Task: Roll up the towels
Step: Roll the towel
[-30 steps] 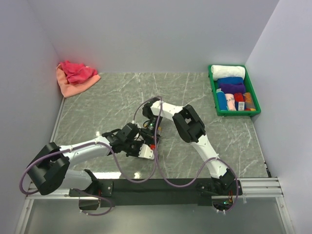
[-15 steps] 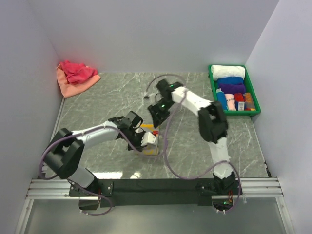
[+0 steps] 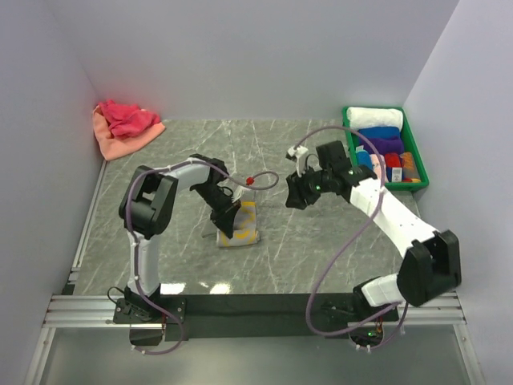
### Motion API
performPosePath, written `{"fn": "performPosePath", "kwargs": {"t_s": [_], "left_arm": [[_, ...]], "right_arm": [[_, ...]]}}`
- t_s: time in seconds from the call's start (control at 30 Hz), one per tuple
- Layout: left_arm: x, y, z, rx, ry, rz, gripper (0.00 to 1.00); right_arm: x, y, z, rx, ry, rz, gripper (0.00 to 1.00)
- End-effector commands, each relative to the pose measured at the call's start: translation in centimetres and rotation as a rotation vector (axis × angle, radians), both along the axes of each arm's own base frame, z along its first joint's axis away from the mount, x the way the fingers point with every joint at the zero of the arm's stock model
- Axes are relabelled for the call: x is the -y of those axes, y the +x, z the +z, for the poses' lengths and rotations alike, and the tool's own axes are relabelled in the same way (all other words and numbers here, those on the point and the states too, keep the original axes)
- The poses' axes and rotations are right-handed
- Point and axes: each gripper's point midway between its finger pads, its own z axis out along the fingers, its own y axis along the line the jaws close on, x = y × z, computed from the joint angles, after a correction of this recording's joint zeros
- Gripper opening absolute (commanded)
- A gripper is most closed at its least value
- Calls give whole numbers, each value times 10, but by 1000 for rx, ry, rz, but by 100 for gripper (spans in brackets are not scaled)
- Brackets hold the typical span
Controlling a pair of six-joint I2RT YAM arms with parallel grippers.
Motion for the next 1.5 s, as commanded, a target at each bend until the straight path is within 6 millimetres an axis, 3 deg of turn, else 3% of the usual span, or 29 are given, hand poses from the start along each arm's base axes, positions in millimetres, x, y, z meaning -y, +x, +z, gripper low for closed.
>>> {"fn": "performPosePath", "kwargs": {"t_s": [0.0, 0.07, 0.17, 0.2, 0.23, 0.33, 0.43, 0.47, 0.6, 0.77, 0.87, 1.0, 1.07, 1.1, 1.13, 1.23, 1.33, 1.47], "left_arm": [[-16, 12, -27, -38, 83, -22, 1], [-20, 15, -32, -58, 90, -18, 1], [-27, 19, -44, -99, 121, -27, 1], [-30, 18, -52, -120, 133, -34, 1], [-29, 24, -53, -108, 129, -38, 1], [-32, 29, -57, -109, 146, -39, 3], [-34, 30, -60, -105, 158, -38, 3], [-33, 30, -61, -106, 157, -38, 2], [-34, 30, -64, -118, 162, -36, 3], [-33, 40, -66, -108, 170, -13, 7], [-34, 45, -65, -102, 164, -5, 8], [-37, 49, -58, -97, 127, 23, 10], [-41, 49, -48, -102, 100, 41, 14], [-41, 47, -45, -108, 78, 50, 17], [-42, 48, -42, -107, 63, 60, 26], [-51, 52, -23, -89, -13, 117, 41], [-54, 62, 5, -41, -109, 185, 48], [-84, 93, 50, 72, -211, 344, 50]], "right_arm": [[-3, 2, 21, 159, 32, -9, 50], [-7, -2, 21, 219, 19, -9, 50], [-36, -24, 24, 360, -42, 80, 50], [-42, -26, 14, 379, -95, 106, 51], [-65, -43, 13, 393, -98, 186, 51], [-99, -51, -9, 432, -190, 290, 51], [-120, -39, -26, 511, -271, 336, 51], [-133, -41, -26, 549, -265, 359, 51], [-158, -40, -51, 579, -334, 456, 51], [-167, -50, -81, 532, -331, 539, 49], [-165, -58, -108, 456, -363, 591, 40], [-162, -69, -139, 325, -374, 646, 11], [-150, -72, -153, 210, -390, 656, 5], [-156, -73, -148, 168, -350, 660, 1], [-151, -70, -149, 123, -342, 651, 0], [-140, -76, -151, -35, -320, 651, 0], [-143, -78, -148, -131, -269, 651, 0], [-138, -77, -150, -260, -234, 613, 0]]}}
